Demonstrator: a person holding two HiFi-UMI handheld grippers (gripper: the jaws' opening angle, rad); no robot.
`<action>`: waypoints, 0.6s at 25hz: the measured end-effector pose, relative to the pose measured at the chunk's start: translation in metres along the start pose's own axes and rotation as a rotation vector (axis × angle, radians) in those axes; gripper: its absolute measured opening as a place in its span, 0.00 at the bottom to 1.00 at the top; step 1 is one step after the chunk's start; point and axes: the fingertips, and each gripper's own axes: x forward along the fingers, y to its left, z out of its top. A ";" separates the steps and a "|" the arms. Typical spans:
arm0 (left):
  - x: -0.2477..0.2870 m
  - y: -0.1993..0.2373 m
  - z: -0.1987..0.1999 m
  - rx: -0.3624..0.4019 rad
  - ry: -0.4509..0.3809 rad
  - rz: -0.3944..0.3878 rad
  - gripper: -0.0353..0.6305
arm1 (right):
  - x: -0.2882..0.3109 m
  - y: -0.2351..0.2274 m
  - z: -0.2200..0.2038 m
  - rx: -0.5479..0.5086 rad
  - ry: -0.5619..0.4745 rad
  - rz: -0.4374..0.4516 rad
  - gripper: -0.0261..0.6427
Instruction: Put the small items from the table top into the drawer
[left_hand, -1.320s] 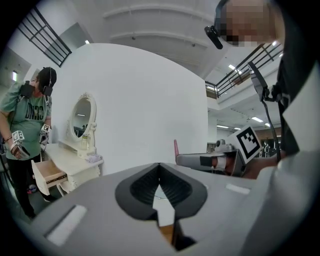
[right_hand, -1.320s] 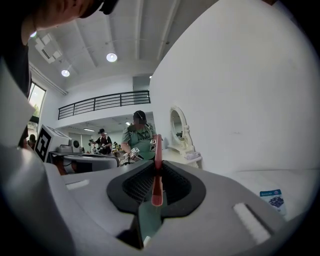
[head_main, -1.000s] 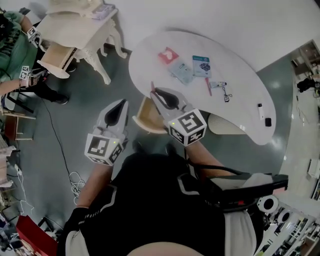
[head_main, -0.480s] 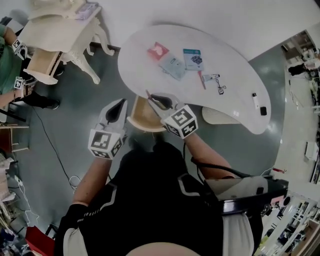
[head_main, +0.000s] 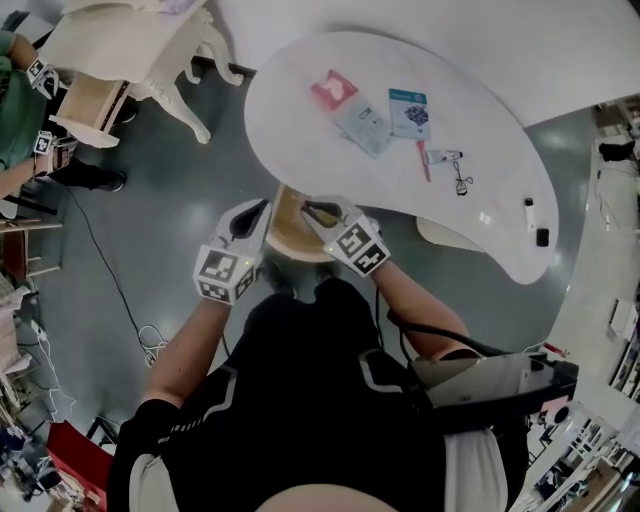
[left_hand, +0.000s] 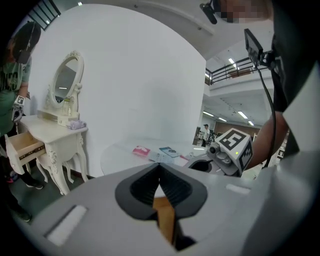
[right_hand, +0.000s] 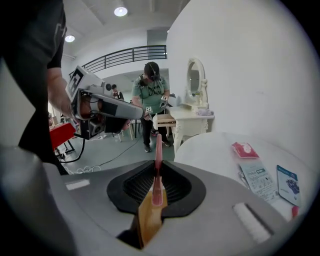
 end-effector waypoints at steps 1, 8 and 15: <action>0.002 0.002 -0.009 0.000 0.017 0.001 0.05 | 0.006 0.004 -0.006 -0.020 0.012 0.013 0.11; 0.015 0.006 -0.063 -0.015 0.119 0.009 0.05 | 0.040 0.022 -0.062 -0.081 0.160 0.102 0.11; 0.028 0.009 -0.105 -0.001 0.205 0.025 0.05 | 0.070 0.029 -0.119 -0.099 0.280 0.132 0.11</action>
